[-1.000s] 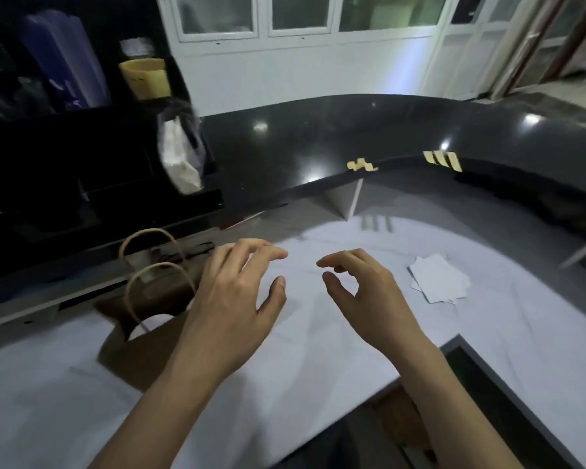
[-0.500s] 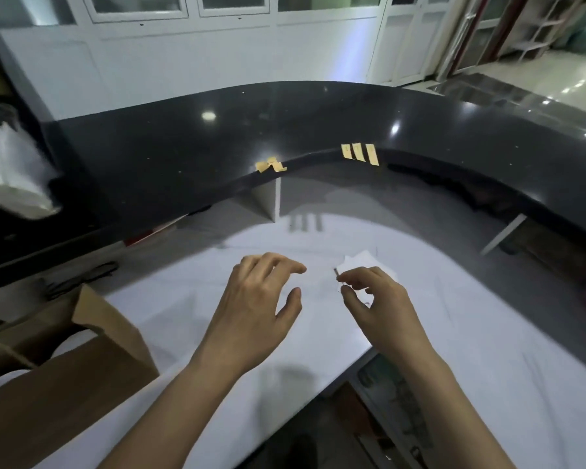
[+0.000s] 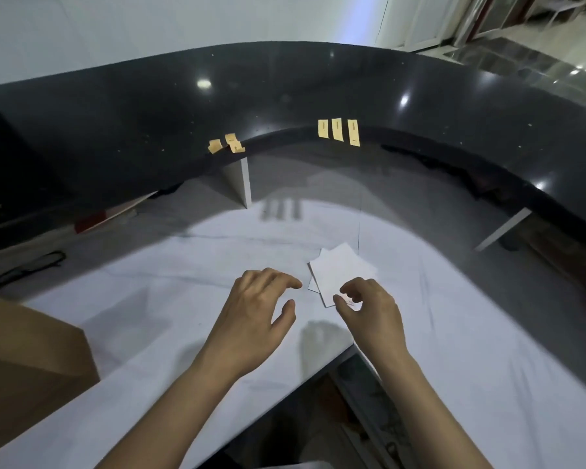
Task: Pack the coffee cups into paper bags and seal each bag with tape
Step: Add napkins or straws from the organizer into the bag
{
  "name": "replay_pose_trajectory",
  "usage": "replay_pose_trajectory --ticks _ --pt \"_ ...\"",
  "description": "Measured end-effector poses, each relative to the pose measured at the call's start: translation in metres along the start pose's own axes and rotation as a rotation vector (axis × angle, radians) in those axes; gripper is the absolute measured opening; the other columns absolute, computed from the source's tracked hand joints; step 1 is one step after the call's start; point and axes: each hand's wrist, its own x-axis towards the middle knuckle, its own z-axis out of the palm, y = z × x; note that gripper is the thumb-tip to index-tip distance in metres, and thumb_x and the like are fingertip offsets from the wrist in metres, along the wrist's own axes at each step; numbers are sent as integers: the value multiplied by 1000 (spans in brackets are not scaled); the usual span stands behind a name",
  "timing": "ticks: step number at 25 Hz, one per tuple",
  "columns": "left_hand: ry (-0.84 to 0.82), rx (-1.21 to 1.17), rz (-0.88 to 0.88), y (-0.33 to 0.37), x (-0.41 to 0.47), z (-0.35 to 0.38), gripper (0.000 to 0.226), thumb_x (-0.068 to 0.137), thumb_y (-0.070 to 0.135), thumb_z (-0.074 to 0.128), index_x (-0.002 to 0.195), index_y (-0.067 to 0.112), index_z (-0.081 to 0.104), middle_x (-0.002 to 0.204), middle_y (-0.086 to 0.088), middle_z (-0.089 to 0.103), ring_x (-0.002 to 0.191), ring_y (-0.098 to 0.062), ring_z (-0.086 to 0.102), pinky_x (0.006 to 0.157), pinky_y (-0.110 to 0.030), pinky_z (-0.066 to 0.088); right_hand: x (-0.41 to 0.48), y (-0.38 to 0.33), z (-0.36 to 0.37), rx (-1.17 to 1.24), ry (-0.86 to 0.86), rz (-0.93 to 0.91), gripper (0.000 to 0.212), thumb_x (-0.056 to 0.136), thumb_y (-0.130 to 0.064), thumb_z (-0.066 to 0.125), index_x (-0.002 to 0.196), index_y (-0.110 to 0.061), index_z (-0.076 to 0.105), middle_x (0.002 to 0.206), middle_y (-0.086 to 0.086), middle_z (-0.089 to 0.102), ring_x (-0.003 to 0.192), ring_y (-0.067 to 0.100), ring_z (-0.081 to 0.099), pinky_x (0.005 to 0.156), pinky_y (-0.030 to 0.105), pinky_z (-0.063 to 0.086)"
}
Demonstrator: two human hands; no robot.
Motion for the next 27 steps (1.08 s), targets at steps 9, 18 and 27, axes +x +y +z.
replay_pose_trajectory --ticks 9,18,27 --pt "-56 -1 -74 -6 11 16 32 94 41 41 118 35 61 115 24 56 111 -4 42 98 -20 33 41 31 64 -420 -82 -168 25 62 -15 79 76 -12 58 72 5 57 63 31 55 60 34 37" --pt "-58 -16 -99 -11 30 17 32 94 40 41 119 35 61 115 25 55 111 -3 42 97 -21 35 70 39 45 -171 156 -125 4 91 -7 62 91 -11 65 71 6 64 62 34 57 59 39 44" --pt "-74 -34 -106 -13 36 20 26 95 36 46 116 36 61 113 26 53 110 -4 43 97 -23 36 80 50 44 -248 81 -252 27 72 18 62 85 -5 68 93 11 62 70 35 54 58 33 42"
